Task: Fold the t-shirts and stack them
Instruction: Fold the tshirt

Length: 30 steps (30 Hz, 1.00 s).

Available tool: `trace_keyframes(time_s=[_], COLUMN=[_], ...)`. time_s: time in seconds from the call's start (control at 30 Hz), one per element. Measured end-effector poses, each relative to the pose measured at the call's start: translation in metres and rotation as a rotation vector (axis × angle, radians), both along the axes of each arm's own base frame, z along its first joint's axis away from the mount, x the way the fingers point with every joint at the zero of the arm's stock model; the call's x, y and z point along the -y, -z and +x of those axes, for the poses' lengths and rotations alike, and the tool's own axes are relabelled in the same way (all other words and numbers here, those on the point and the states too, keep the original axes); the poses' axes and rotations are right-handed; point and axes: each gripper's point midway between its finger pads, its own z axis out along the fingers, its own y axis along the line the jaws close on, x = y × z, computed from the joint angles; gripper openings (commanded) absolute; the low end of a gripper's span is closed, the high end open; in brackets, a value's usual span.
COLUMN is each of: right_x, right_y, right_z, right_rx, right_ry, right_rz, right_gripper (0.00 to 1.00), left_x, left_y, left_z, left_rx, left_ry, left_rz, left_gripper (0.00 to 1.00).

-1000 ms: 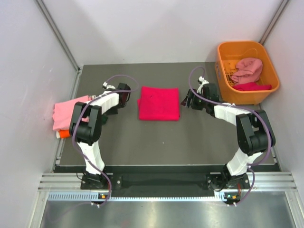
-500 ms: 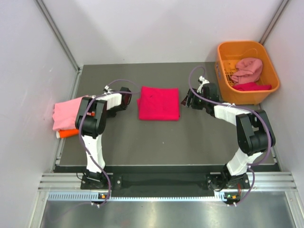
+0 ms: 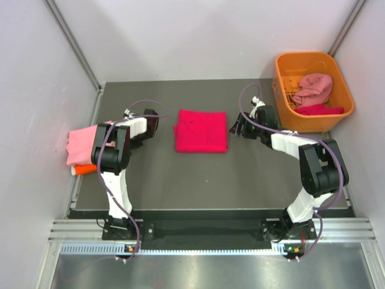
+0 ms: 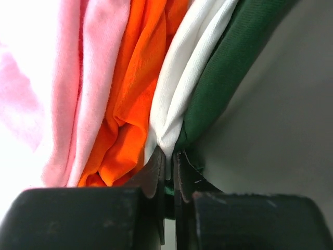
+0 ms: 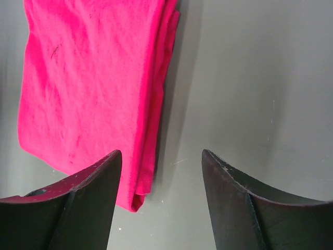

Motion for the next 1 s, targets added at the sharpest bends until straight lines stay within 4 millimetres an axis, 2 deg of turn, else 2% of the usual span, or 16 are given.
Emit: trace_keyframes(time_s=[0.17,0.27,0.37,0.53,0.6,0.7,0.73,0.83,0.9,1.0], right_x=[0.001,0.003,0.007,0.010,0.011,0.011,0.011,0.011,0.011,0.011], right_y=[0.001,0.001,0.002,0.004,0.005,0.006,0.006,0.006,0.006,0.006], right_z=[0.000,0.001,0.002,0.001,0.001,0.000,0.001,0.000,0.000,0.000], right_rx=[-0.005,-0.004,-0.007,-0.013,-0.014,-0.018,-0.017,-0.019,-0.020,-0.020], right_ry=[0.006,0.014,0.026,0.039,0.041,0.042,0.042,0.045,0.047,0.047], right_rz=[-0.005,-0.007,-0.009,-0.010,-0.011,-0.013,-0.012,-0.010,-0.008,-0.008], right_gripper=[0.63,0.63,0.63,0.63,0.63,0.64,0.64,0.65,0.65,0.67], left_x=[0.011,0.028,0.058,0.134,0.155,0.169,0.171,0.178,0.186,0.198], left_y=[0.000,-0.001,-0.002,-0.006,-0.006,-0.013,-0.019,-0.048,-0.077,-0.113], left_z=[0.001,0.003,0.007,0.020,0.019,0.015,0.014,0.014,0.016,0.018], left_rx=[0.024,0.025,0.033,0.084,0.091,0.104,0.115,0.190,0.266,0.366], left_ry=[0.025,0.067,0.130,0.257,0.290,0.307,0.309,0.318,0.342,0.381], left_rz=[-0.030,-0.032,-0.048,-0.173,-0.221,-0.295,-0.316,-0.405,-0.473,-0.568], left_gripper=[0.00,0.00,0.00,0.00,0.02,0.26,0.41,0.54,0.64,0.71])
